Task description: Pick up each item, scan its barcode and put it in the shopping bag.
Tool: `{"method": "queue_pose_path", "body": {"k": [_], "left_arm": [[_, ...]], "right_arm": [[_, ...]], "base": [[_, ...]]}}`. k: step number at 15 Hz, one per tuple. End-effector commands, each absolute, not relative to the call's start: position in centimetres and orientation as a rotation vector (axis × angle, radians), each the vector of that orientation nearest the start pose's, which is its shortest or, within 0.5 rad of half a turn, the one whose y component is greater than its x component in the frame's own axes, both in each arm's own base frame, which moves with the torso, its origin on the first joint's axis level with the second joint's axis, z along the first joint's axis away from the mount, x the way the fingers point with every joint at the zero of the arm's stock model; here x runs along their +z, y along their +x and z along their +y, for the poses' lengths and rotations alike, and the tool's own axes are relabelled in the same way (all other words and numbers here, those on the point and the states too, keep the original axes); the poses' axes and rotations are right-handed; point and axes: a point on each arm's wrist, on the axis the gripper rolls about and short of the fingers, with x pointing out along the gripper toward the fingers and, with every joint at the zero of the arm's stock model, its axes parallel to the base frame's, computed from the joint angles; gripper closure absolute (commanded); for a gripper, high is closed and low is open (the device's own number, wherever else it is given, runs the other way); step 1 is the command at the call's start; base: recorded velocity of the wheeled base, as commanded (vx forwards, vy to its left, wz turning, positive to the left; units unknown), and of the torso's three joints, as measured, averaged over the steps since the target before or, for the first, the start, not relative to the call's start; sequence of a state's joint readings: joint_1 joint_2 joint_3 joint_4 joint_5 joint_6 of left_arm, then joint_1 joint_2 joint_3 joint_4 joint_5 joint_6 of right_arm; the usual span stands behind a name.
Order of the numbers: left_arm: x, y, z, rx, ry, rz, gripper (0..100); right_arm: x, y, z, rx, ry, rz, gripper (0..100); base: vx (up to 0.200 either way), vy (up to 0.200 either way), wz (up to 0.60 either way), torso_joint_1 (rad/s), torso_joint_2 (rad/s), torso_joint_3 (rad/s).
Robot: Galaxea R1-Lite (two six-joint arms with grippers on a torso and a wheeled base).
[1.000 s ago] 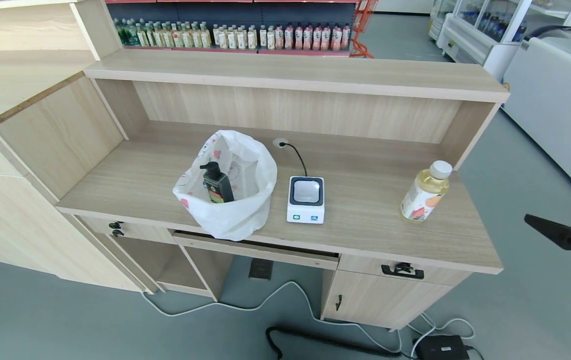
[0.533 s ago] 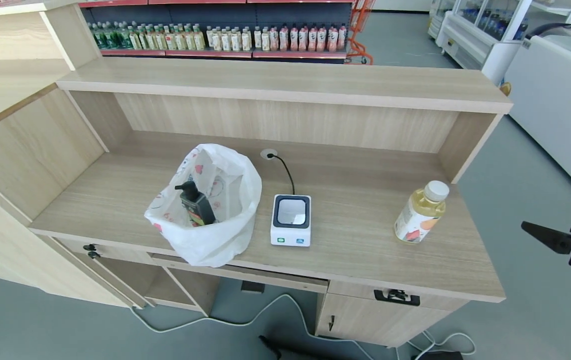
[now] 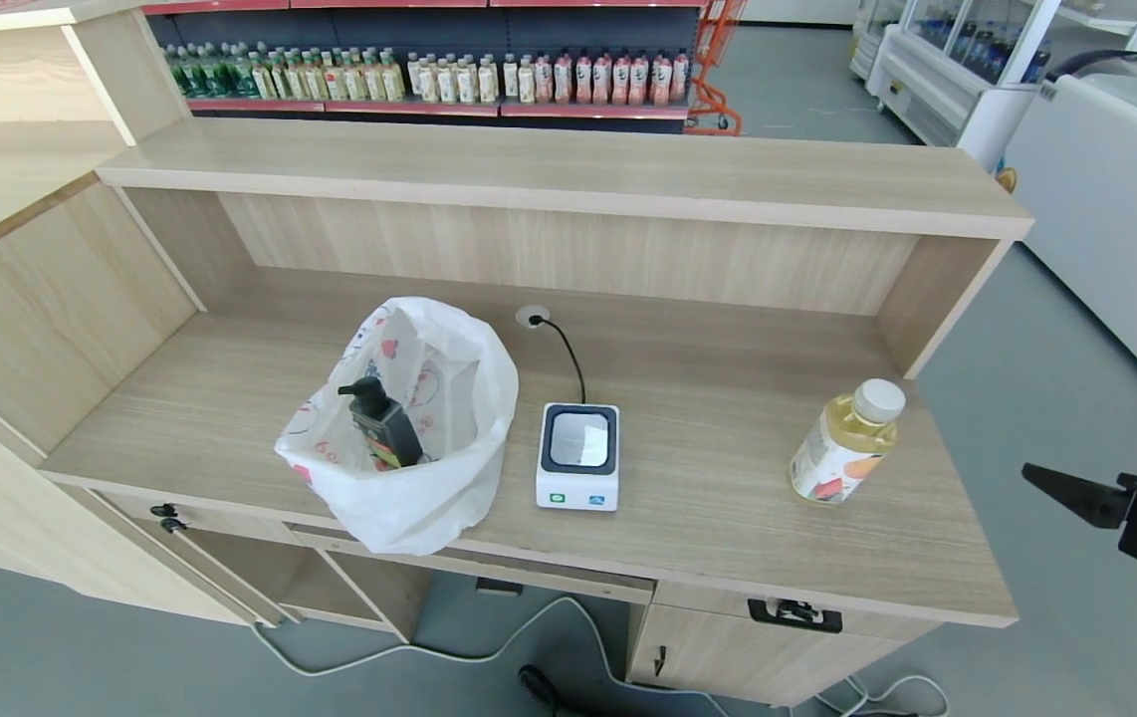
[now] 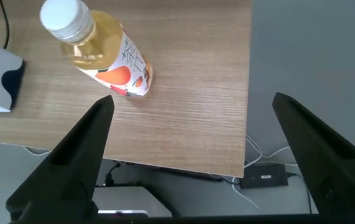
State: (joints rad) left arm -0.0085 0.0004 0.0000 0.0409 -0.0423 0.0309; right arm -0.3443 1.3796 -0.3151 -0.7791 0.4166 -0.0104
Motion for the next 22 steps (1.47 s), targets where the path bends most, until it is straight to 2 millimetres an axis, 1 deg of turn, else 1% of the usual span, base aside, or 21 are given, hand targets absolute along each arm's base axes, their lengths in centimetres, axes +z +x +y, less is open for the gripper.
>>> {"method": "queue_pose_path", "body": {"k": [1, 3, 4, 5, 8, 10, 13, 17, 18, 21, 22], "left_arm": [[7.1, -2.3, -0.1, -0.051, 0.03, 0.041, 0], [7.1, -2.3, -0.1, -0.051, 0.03, 0.039, 0], [7.1, -2.3, -0.1, -0.053, 0.03, 0.039, 0], [7.1, -2.3, -0.1, -0.051, 0.03, 0.041, 0], [7.1, -2.3, -0.1, -0.053, 0.03, 0.039, 0], [7.1, -2.3, -0.1, -0.053, 0.03, 0.039, 0], [7.1, -2.3, -0.1, -0.053, 0.03, 0.039, 0], [7.1, -2.3, -0.1, -0.051, 0.03, 0.041, 0], [7.1, -2.3, -0.1, -0.051, 0.03, 0.039, 0], [7.1, -2.3, -0.1, -0.051, 0.03, 0.041, 0], [7.1, -2.3, -0.1, -0.051, 0.03, 0.039, 0]], "right_arm": [[13.6, 17.9, -4.7, 0.114, 0.1, 0.291, 0], [11.9, 18.1, -3.9, 0.156, 0.085, 0.288, 0], [11.4, 18.3, -3.7, 0.172, 0.081, 0.284, 0], [10.3, 19.0, -3.3, 0.199, 0.071, 0.277, 0], [8.4, 20.8, -3.2, 0.221, 0.026, 0.232, 0], [6.9, 21.4, -3.1, 0.231, 0.028, 0.254, 0], [6.8, 21.6, -2.1, 0.277, 0.058, 0.264, 0], [6.9, 22.7, -1.2, 0.319, 0.053, 0.249, 0], [6.7, 23.1, -1.0, 0.326, 0.051, 0.249, 0], [6.5, 25.4, -0.3, 0.305, 0.037, 0.22, 0], [6.5, 25.9, -0.1, 0.306, 0.037, 0.213, 0]], "base": [[0.0, 0.0, 0.0, 0.0, 0.0, 0.0], [0.0, 0.0, 0.0, 0.0, 0.0, 0.0], [0.0, 0.0, 0.0, 0.0, 0.0, 0.0], [0.0, 0.0, 0.0, 0.0, 0.0, 0.0], [0.0, 0.0, 0.0, 0.0, 0.0, 0.0], [0.0, 0.0, 0.0, 0.0, 0.0, 0.0], [0.0, 0.0, 0.0, 0.0, 0.0, 0.0], [0.0, 0.0, 0.0, 0.0, 0.0, 0.0], [0.0, 0.0, 0.0, 0.0, 0.0, 0.0], [0.0, 0.0, 0.0, 0.0, 0.0, 0.0], [0.0, 0.0, 0.0, 0.0, 0.0, 0.0]]}}
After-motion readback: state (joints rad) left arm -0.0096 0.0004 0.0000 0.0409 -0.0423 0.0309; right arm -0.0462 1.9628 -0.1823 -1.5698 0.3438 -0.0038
